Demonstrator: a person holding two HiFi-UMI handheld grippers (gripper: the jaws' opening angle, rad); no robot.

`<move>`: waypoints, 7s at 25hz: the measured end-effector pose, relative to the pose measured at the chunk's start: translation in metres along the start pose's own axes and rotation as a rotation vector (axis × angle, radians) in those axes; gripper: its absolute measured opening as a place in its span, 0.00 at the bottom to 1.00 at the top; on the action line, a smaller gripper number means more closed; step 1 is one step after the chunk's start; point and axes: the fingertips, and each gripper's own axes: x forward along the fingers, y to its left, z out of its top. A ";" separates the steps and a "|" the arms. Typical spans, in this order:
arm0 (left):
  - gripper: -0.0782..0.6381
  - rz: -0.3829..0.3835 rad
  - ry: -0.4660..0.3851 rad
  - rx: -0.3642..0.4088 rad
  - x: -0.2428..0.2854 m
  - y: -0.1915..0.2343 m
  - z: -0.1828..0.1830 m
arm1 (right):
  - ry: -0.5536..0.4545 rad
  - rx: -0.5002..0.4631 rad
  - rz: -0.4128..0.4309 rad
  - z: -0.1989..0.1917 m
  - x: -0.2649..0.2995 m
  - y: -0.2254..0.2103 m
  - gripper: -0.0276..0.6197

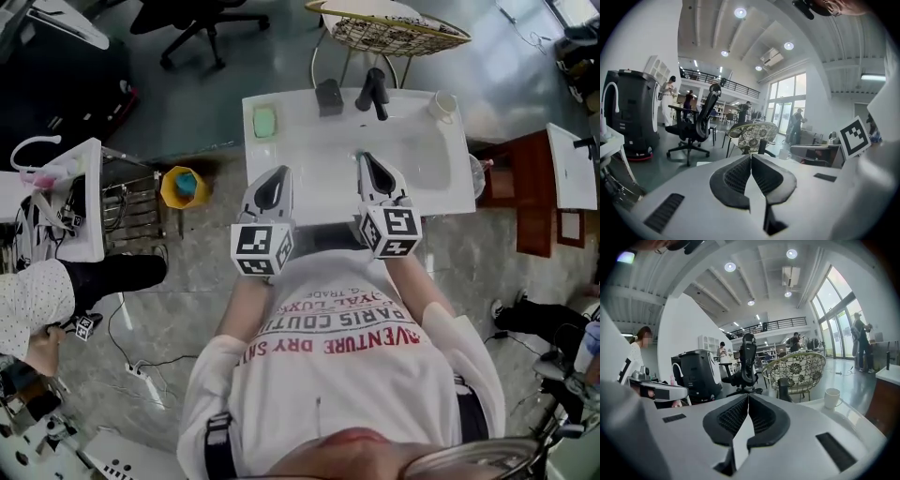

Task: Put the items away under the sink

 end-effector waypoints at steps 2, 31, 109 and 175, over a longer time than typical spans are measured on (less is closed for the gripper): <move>0.15 0.030 0.020 -0.005 0.020 0.010 0.000 | 0.000 0.001 -0.001 0.002 0.024 -0.010 0.08; 0.15 0.187 0.054 -0.152 0.140 0.096 -0.070 | 0.161 -0.122 0.005 -0.122 0.282 -0.044 0.66; 0.15 0.119 0.098 -0.135 -0.098 -0.208 -0.205 | 0.298 -0.148 0.240 -0.209 -0.231 -0.066 0.61; 0.15 0.209 -0.099 0.043 0.018 0.024 -0.527 | 0.069 -0.185 0.000 -0.525 0.136 -0.062 0.61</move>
